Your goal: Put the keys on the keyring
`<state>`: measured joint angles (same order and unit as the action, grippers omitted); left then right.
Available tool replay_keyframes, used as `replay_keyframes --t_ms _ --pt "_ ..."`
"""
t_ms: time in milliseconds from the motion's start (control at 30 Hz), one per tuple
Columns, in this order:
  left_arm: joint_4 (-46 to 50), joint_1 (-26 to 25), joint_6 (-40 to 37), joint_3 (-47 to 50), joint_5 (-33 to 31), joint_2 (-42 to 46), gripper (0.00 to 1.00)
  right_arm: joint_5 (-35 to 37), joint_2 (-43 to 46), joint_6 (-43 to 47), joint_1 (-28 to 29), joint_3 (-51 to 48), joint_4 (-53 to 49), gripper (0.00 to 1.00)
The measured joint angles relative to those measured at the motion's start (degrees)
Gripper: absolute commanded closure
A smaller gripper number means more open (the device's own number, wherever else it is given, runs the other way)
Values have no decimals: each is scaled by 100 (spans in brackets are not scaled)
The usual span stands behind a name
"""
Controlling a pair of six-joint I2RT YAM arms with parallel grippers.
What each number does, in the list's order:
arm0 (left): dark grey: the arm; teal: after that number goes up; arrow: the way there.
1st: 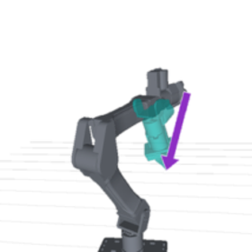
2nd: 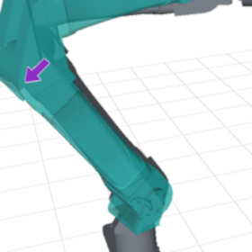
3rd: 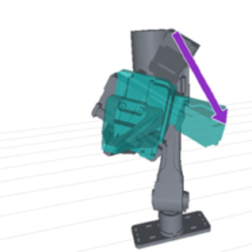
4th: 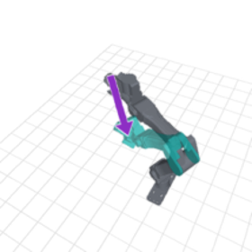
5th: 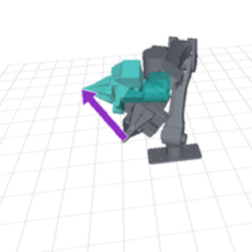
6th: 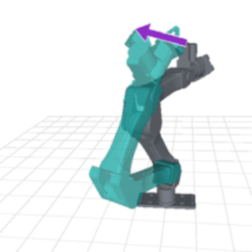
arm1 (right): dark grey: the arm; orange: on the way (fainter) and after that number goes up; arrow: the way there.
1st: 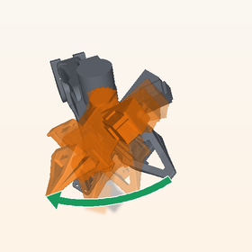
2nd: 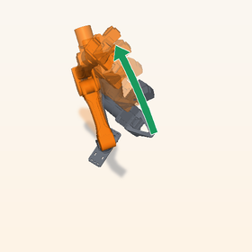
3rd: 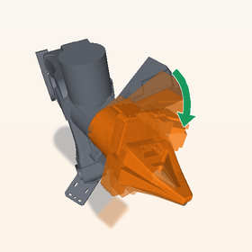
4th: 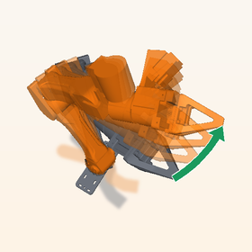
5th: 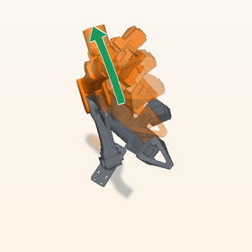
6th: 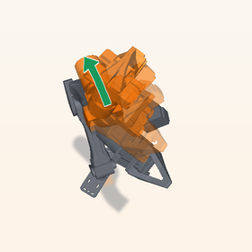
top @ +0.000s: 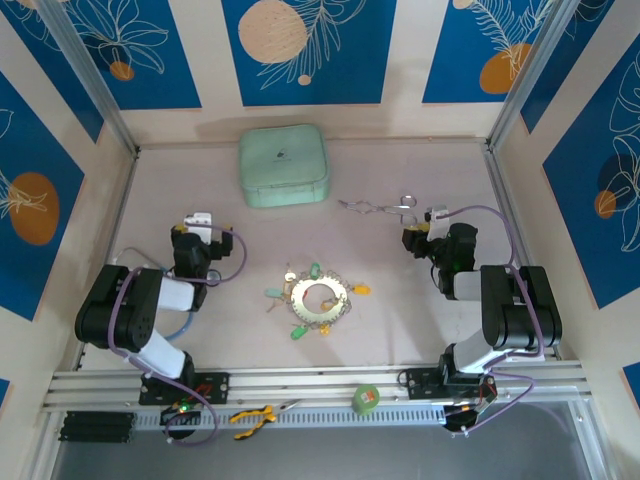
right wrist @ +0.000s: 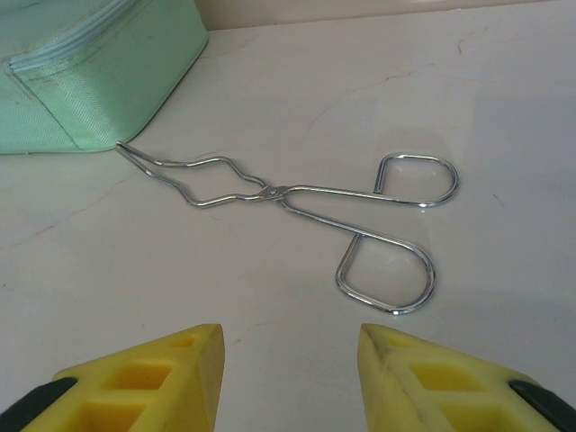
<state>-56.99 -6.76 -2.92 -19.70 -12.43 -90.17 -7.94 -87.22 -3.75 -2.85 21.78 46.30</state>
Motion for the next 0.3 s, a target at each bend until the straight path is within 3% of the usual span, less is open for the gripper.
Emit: replay_keyframes --t_ms 133,200,233,300 --pt "251 39 4 -96 199 -2 0 20 0 -24 0 2 0 55" --pt "310 101 4 -149 284 -2 0 35 0 -42 0 7 0 48" --pt "313 122 4 -160 317 -2 0 46 0 -42 0 11 0 7" --pt "313 140 4 -157 361 -2 0 151 0 -90 22 26 -11 1"
